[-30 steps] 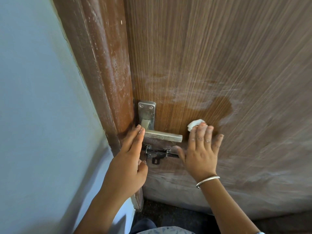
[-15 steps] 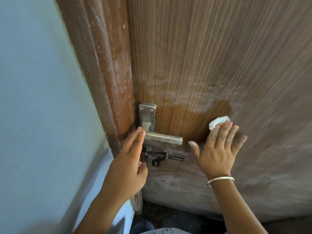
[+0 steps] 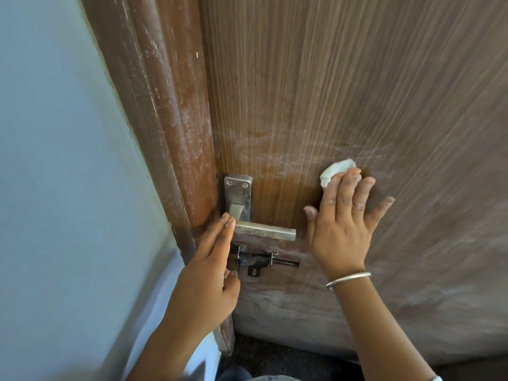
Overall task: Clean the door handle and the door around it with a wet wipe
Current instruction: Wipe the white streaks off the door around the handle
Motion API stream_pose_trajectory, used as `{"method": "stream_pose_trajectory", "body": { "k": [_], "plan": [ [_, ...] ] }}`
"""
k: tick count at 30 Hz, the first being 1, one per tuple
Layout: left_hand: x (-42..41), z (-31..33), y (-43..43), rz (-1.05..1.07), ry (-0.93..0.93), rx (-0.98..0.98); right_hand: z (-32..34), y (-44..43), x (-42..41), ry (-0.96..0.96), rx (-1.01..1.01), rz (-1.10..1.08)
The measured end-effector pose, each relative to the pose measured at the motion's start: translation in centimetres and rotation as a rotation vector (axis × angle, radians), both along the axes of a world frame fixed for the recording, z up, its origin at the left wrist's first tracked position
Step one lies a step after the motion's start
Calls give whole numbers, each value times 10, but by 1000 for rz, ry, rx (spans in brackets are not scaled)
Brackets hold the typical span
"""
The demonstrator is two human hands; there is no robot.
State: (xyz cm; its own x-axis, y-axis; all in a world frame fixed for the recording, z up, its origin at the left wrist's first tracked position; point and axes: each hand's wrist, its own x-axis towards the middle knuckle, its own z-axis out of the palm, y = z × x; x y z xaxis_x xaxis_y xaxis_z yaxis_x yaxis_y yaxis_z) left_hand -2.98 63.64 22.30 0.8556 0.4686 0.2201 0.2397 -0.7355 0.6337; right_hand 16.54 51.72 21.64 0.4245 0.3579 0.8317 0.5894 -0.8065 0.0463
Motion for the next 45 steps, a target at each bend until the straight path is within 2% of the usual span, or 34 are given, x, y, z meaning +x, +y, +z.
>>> {"method": "stream_pose_trajectory", "body": {
  "k": [2, 6, 10, 13, 17, 24, 28, 33, 35, 40, 43, 45],
  "plan": [
    [0, 0, 0, -3, 1, 4, 16, 10, -3, -54, -21, 83],
    [0, 0, 0, 6, 9, -4, 42, 26, -7, -224, -187, 217],
    [0, 3, 0, 12, 5, 4, 61, 38, -9, -254, -388, 369],
    [-1, 5, -1, 14, 3, 5, 64, 42, -11, -277, -454, 362],
    [0, 2, 1, 20, 15, 13, 52, 29, -10, -242, -345, 284],
    [2, -2, 4, 33, 9, 34, 29, -20, 3, -14, -124, -58],
    [2, 1, 6, 24, 16, 32, 39, 12, -14, 71, -156, 79],
    [6, 2, 6, 41, 4, 50, 53, 77, -47, -7, -504, 292],
    [7, 3, 6, 48, 19, 71, 53, 84, -52, -7, -546, 290],
    [5, 6, 5, 37, 72, 69, 46, 53, -38, -24, -394, 204],
    [5, 7, 4, 51, 130, 106, 28, 14, -25, 57, -245, 52],
    [5, 7, 1, 64, 173, 116, 16, -12, -14, 117, -215, -39]
  ]
}}
